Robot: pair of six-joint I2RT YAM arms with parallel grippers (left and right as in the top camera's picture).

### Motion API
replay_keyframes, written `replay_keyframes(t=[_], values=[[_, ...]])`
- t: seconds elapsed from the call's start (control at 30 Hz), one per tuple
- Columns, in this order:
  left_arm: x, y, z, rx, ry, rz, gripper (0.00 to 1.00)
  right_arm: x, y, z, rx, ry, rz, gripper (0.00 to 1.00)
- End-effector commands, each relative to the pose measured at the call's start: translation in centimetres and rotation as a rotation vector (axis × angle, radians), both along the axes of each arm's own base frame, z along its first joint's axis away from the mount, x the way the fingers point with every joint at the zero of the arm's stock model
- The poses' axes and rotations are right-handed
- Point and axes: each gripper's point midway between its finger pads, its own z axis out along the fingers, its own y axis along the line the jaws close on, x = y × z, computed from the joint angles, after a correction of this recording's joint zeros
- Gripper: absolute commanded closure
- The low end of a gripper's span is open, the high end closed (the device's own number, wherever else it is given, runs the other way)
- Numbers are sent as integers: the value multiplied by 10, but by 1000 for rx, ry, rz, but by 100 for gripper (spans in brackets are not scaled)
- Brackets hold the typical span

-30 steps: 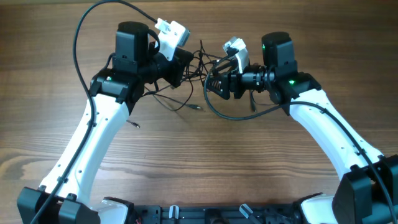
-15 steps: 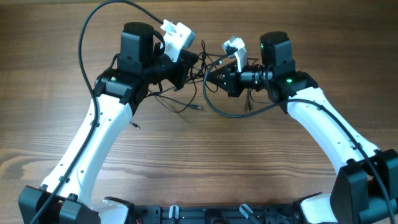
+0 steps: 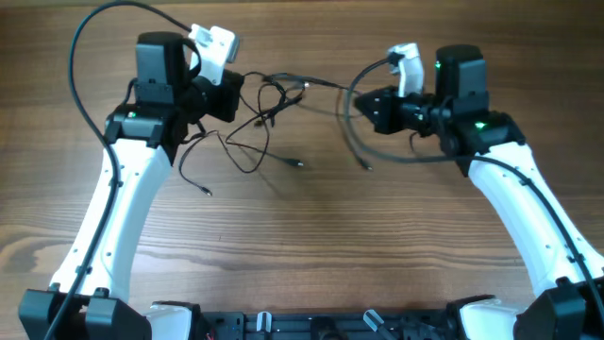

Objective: Untangle cables

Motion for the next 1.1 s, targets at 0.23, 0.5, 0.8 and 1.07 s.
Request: replay_keyframes(t=[0.23, 0.5, 0.8, 1.07], values=[[18, 44, 11, 138, -84, 132, 96, 1, -163, 39, -677, 45, -577, 96], [1, 14, 14, -17, -33, 3, 96, -1, -168, 42, -679, 61, -584, 96], [-17, -31, 7, -152, 43, -178, 47, 6, -116, 45, -526, 19, -411, 96], [-17, -69, -39, -168, 162, -272, 46, -5, -40, 67, -439, -62, -214, 96]])
